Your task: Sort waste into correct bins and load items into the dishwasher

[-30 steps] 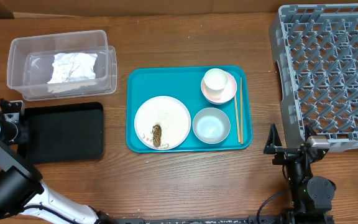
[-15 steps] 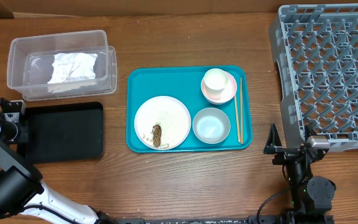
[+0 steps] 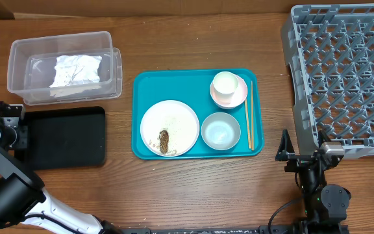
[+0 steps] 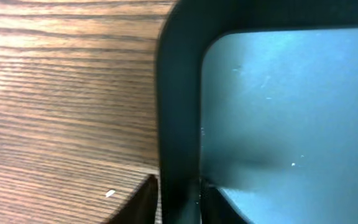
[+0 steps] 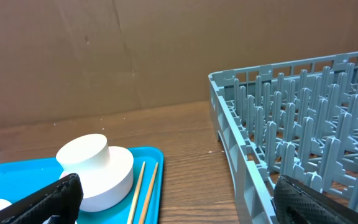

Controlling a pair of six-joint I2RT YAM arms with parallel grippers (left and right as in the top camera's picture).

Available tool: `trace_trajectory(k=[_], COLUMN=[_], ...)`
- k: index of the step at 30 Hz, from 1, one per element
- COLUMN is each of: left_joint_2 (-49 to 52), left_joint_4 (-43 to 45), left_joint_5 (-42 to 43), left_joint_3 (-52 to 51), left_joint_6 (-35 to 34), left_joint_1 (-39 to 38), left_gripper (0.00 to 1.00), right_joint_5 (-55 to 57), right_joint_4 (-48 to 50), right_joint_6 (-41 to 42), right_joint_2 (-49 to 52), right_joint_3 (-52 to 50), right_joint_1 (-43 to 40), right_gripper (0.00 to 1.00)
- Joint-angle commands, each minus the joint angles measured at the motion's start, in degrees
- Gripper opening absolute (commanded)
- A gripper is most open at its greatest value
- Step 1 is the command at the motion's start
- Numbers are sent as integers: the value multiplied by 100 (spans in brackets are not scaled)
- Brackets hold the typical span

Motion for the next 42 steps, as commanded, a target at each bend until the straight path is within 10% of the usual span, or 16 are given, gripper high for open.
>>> trace_trajectory(k=[1, 4, 5, 26, 37, 42], left_joint_2=[109, 107, 105, -1292, -2697, -2704], left_joint_4=[15, 15, 17, -1781, -1222, -1392], left_joint_5=[-118, -208, -275, 442, 7405, 8168], left_joint_3=[50, 50, 55, 1847, 1952, 1950], left_joint_6=[57, -59, -201, -1867, -3768, -4489], left_joint_1=[-2, -2, -2, -2, -170, -791], left_gripper=[35, 59, 100, 100, 100, 100], right_joint_5=[52, 52, 52, 52, 52, 50], right_joint_4=[33, 33, 33, 33, 33, 33], right_joint_6=[-22, -22, -20, -22, -22, -22], right_joint_2=[-46, -46, -46, -46, -46, -46], right_joint_3=[-59, -59, -59, -59, -59, -59], right_joint_1=[-11, -11, -11, -11, -11, -11], right_gripper=[100, 100, 100, 100, 100, 100])
